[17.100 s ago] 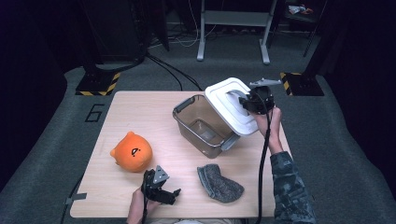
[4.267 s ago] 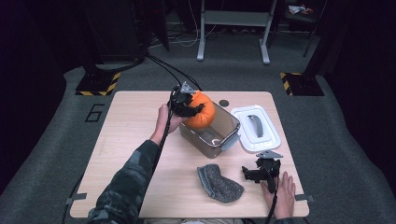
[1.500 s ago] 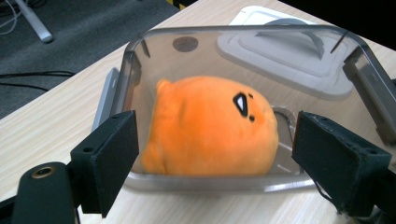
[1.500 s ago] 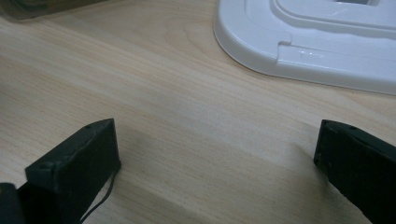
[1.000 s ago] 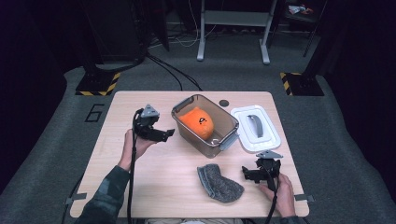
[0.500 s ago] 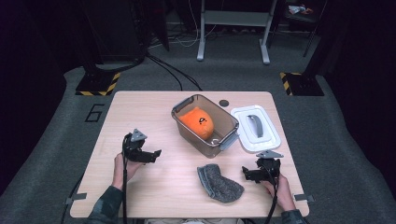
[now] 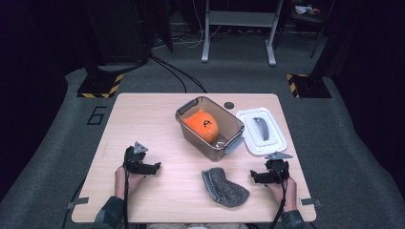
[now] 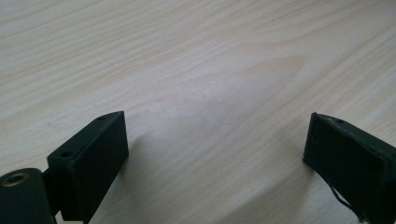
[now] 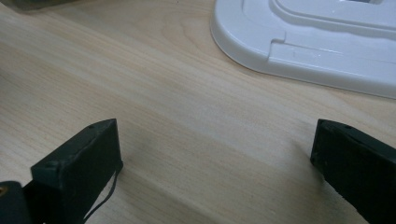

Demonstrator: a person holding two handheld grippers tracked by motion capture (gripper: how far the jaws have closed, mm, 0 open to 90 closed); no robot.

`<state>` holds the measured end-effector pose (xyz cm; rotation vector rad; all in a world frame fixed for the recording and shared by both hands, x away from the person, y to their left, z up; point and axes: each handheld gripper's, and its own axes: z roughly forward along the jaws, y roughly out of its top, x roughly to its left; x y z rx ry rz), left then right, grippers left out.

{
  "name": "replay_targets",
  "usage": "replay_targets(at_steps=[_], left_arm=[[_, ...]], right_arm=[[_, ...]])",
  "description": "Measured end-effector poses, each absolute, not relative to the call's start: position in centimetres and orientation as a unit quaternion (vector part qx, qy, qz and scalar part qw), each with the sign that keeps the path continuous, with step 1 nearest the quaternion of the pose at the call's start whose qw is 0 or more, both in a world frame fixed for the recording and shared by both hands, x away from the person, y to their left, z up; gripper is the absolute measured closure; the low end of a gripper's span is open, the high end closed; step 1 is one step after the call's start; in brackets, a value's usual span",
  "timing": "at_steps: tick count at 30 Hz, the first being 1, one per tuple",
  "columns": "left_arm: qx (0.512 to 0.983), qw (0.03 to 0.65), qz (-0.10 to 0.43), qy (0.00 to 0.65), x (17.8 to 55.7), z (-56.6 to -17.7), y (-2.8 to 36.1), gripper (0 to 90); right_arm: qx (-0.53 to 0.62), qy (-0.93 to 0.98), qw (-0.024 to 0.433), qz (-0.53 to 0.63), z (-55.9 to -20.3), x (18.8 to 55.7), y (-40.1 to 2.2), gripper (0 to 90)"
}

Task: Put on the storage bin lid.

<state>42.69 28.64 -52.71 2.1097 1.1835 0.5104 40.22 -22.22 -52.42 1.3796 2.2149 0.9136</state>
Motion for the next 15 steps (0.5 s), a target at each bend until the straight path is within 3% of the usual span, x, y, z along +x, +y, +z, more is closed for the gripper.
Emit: replay_targets(at_steps=[15], left_arm=[[0.803,0.338,0.2,0.448,42.6,-52.9,28.9,5.5]], right_arm=[[0.502,0.776,0.193,0.329,-49.4,43.8,-22.9,3.5]])
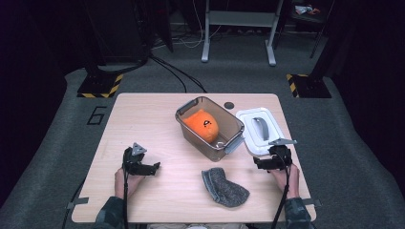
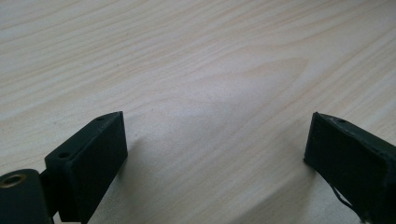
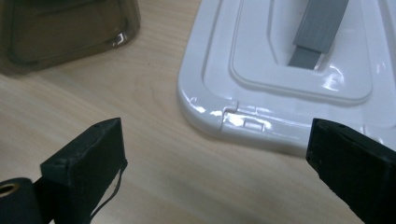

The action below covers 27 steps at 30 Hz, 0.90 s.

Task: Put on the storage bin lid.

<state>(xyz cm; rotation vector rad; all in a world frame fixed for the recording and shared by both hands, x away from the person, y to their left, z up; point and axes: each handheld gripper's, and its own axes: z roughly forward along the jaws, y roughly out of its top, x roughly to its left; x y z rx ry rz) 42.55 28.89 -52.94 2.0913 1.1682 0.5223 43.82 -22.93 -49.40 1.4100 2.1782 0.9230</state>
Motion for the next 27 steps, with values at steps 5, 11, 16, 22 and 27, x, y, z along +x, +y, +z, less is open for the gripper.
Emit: replay_targets(at_steps=[5,11,16,22,27], left_arm=[[0.801,0.34,0.2,0.45,42.5,-53.0,28.8,5.4],[0.804,0.339,0.202,0.446,42.5,-53.0,28.8,5.4],[0.805,0.339,0.202,0.444,42.5,-53.0,28.8,5.4],[0.804,0.34,0.2,0.445,42.4,-53.0,28.7,5.4],[0.804,0.34,0.199,0.445,42.4,-53.0,28.7,5.4]], right_arm=[[0.501,0.777,0.194,0.328,-48.8,45.8,-23.1,4.1],[0.511,0.774,0.193,0.321,-48.5,47.8,-23.2,4.6],[0.518,0.771,0.185,0.321,-48.2,49.3,-23.3,5.5],[0.525,0.768,0.176,0.322,-48.1,51.1,-23.4,6.9],[0.539,0.761,0.165,0.322,-48.4,52.4,-23.5,11.7]])
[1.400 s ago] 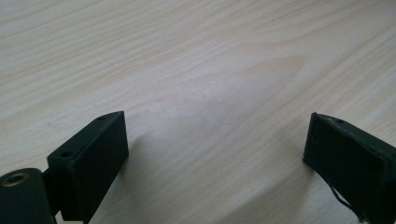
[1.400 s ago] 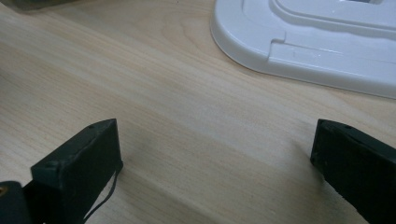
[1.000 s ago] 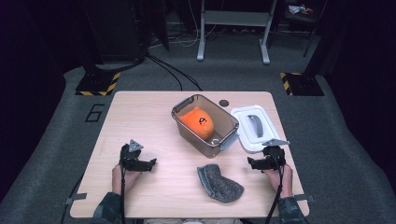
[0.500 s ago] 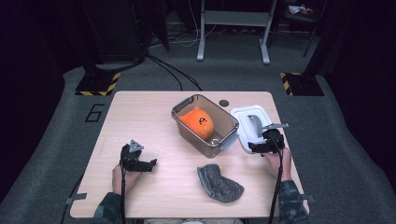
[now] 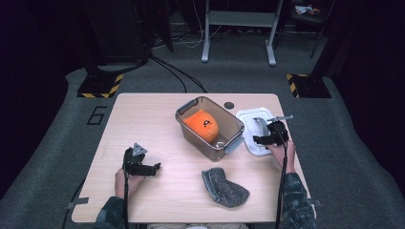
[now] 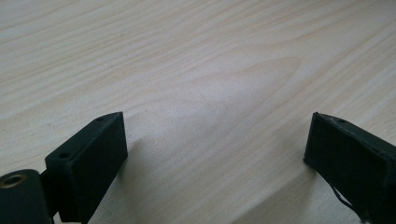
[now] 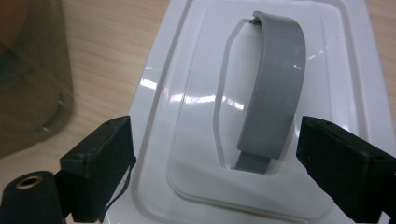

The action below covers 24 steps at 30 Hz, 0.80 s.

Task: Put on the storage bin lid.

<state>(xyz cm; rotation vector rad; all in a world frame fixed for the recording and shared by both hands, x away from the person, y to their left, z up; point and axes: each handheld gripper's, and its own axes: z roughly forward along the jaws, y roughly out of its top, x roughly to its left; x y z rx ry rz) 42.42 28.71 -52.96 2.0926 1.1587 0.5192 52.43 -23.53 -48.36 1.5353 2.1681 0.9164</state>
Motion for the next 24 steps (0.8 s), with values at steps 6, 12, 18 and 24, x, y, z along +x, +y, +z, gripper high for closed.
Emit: replay_targets(at_steps=[6,12,18,24], left_arm=[[0.804,0.34,0.199,0.445,42.4,-53.0,28.7,5.5],[0.804,0.34,0.199,0.445,42.4,-53.0,28.7,5.5],[0.804,0.34,0.199,0.445,42.4,-53.0,28.7,5.5],[0.804,0.34,0.199,0.445,42.4,-53.0,28.7,5.5]], right_arm=[[0.55,0.753,0.157,0.324,-48.8,54.0,-23.8,21.4],[0.552,0.748,0.177,0.322,-48.8,55.0,-24.1,35.6],[0.56,0.743,0.172,0.324,-48.7,56.0,-24.3,47.0],[0.563,0.742,0.177,0.318,-49.2,56.3,-24.4,57.7]])
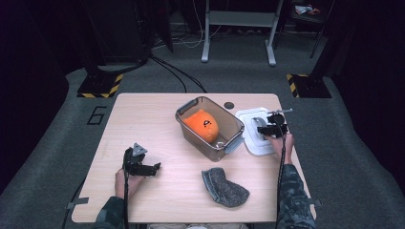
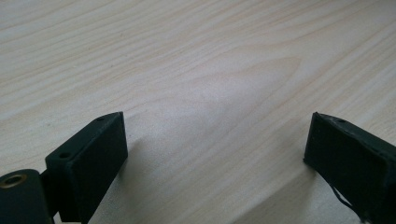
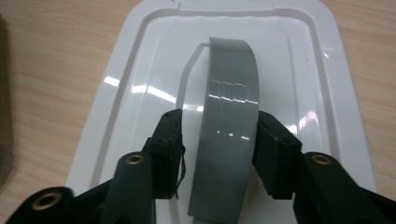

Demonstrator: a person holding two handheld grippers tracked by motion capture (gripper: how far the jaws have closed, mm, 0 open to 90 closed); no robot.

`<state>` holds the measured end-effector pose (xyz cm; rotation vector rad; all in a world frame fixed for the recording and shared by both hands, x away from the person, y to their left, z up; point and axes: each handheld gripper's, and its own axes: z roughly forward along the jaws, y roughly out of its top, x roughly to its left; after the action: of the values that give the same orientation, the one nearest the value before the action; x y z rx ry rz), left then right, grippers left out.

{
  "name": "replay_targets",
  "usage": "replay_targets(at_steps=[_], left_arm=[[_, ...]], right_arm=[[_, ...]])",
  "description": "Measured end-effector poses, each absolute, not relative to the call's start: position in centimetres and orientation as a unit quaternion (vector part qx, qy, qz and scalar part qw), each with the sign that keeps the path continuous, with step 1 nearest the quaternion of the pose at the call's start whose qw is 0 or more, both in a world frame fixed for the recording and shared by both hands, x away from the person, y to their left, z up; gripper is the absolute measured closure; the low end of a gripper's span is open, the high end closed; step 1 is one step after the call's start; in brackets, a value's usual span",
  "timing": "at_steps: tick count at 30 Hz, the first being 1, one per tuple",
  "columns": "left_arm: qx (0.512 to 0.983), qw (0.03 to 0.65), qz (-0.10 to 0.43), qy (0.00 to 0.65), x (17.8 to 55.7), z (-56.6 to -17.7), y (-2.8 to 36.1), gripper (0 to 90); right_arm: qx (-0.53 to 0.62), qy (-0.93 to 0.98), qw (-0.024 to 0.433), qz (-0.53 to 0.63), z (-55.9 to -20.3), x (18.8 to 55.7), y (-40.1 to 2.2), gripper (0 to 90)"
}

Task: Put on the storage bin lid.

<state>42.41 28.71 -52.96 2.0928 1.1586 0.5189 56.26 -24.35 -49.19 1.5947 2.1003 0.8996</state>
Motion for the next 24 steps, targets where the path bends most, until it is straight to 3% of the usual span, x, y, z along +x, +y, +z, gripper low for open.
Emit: replay_targets(at_steps=[2,8,24], left_arm=[[0.804,0.34,0.199,0.445,42.42,-52.96,28.71,5.5],[0.804,0.34,0.2,0.445,42.41,-52.96,28.71,5.6],[0.804,0.34,0.2,0.445,42.4,-52.96,28.7,5.7]], right_arm=[[0.565,0.74,0.177,0.318,-49.26,56.28,-24.38,62.7],[0.574,0.73,0.174,0.326,-49.29,56.27,-24.54,65.2],[0.57,0.731,0.17,0.334,-48.44,55.76,-24.63,66.4]])
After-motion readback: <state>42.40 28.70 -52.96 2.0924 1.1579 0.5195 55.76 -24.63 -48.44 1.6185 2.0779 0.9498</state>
